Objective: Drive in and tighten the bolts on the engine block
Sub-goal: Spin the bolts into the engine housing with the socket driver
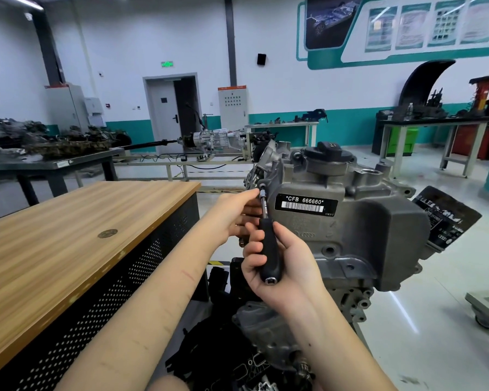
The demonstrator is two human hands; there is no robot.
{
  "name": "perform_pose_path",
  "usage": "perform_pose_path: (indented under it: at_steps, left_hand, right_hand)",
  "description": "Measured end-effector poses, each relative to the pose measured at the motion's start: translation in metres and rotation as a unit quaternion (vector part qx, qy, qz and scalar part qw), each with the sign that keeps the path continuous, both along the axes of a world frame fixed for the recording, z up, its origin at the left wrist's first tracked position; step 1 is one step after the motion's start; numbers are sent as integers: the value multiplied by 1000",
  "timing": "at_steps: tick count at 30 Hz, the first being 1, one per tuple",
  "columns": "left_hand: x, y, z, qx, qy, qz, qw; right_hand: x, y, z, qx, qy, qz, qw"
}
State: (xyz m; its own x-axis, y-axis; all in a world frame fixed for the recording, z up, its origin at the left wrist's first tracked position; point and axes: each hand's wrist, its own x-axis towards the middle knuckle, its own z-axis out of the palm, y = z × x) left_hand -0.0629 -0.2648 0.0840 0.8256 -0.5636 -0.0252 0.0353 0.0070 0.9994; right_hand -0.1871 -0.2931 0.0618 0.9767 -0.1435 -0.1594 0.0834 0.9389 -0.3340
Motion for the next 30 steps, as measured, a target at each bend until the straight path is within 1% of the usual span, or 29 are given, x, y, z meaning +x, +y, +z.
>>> perform_pose_path:
  at_steps: [4,8,14,19,27,30]
  left_hand:
    - [6,-8,5,-14,18,38,999]
    - [6,-20,11,8,10,39,999]
    - [8,-26,12,24,20,28,999]
    - [12,-23,9,21,-10,40,999]
    - [11,-21,12,18,4,30,999]
    - [9,-20,13,9,22,26,999]
  right_hand:
    - [0,2,-2,-9,5,-5,1000]
    - [-1,2,-3,-32,10,-4,999]
    - [-2,2,-5,-44,18,-7,999]
    - [-3,4,-6,-50,15,-2,999]
    - [-6,6,-5,-68,16,-7,998]
    - [-7,7,-6,-68,21,-8,997]
